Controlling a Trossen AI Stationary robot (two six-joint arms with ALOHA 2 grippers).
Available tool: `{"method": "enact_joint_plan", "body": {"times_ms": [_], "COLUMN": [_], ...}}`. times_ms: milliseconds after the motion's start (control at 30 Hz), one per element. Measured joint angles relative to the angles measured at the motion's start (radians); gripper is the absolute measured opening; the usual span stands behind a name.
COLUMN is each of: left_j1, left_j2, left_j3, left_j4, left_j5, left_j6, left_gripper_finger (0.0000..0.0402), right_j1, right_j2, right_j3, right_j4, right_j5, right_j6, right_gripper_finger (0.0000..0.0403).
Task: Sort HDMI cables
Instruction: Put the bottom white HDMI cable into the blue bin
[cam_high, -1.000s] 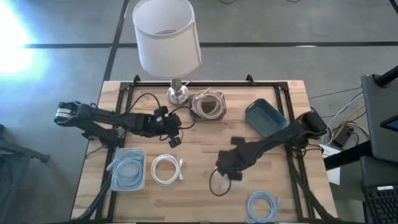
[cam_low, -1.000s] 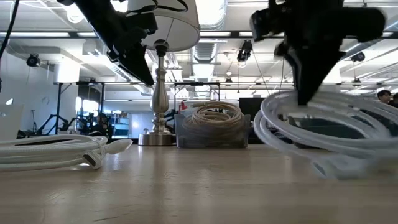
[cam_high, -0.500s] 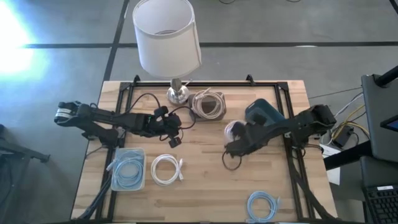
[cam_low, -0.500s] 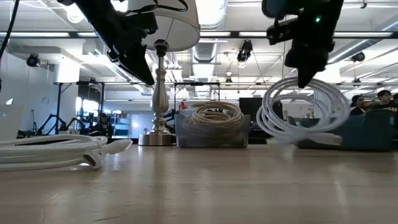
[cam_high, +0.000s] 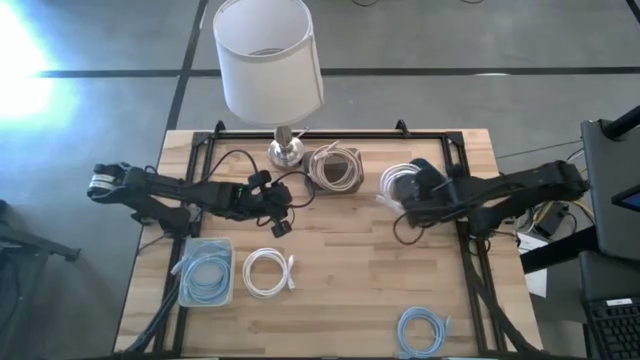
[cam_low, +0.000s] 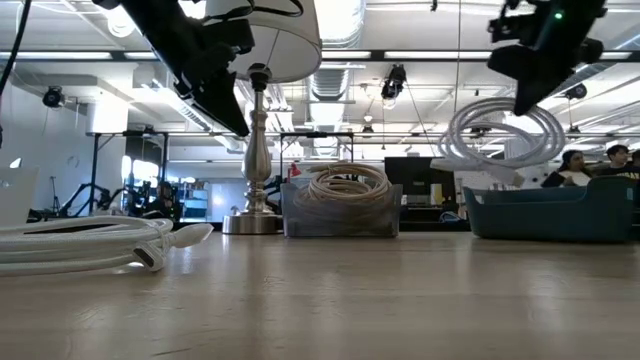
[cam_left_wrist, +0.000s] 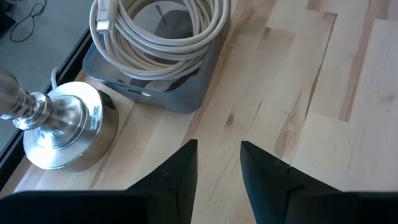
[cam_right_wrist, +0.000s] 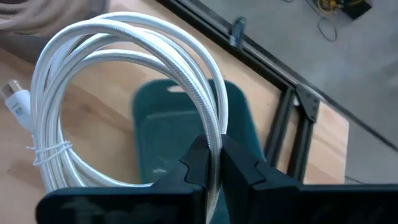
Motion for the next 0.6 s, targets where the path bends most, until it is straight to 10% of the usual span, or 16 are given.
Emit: {"method": "enact_joint_plan", "body": {"times_ms": [600], "left_j1": [0.000], "left_j2": [0.000], "left_j3": [0.000], "left_j4": [0.018], "left_j5": [0.000], "left_j6": [0.000], "left_gripper_finger": [0.0125], "right_j1": [-0.101], "right_j2": [-0.226], "right_j3": [-0.378], "right_j4": [-0.023], "right_j5": [0.071], "right_j6": [0.392], "right_gripper_finger": [0.0024]}}
